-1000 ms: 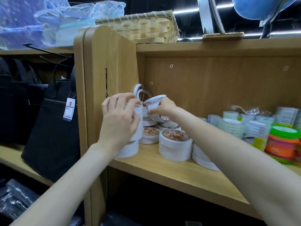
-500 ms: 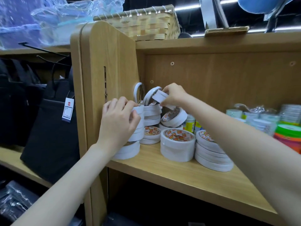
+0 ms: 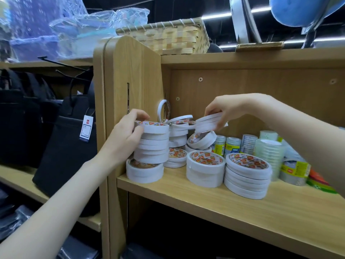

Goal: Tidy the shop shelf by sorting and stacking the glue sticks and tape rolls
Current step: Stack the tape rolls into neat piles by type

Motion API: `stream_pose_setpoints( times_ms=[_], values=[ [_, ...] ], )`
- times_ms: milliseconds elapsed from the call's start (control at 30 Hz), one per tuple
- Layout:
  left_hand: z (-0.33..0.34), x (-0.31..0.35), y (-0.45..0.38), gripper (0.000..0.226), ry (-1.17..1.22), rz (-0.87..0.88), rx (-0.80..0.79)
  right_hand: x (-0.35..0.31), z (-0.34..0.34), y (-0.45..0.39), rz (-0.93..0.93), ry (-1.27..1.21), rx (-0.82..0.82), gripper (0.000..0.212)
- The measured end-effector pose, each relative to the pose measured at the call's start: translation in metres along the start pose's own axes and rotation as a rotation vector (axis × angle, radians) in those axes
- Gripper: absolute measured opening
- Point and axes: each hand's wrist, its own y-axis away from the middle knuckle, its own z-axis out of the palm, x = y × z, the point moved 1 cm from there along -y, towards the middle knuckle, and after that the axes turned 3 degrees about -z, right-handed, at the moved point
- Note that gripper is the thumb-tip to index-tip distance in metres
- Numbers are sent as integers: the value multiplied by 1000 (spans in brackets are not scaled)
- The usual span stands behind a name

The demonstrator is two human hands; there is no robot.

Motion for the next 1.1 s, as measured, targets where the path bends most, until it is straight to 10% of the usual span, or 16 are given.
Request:
stream_pose_setpoints(
  times_ms=[267, 667, 1000, 1100],
  values=[
    [15, -3, 11, 34, -131, 50, 42, -2, -9, 17, -106, -508, 197, 31],
    [2, 8, -21, 85, -722, 233, -178, -50, 39, -28, -153, -194, 27, 36],
    [3, -5, -27, 81, -712, 297, -173, -52, 56, -40, -141, -183, -73, 24],
    [7, -10, -23, 69, -663, 310, -113, -39, 45, -38, -155, -544, 126, 21]
  ],
)
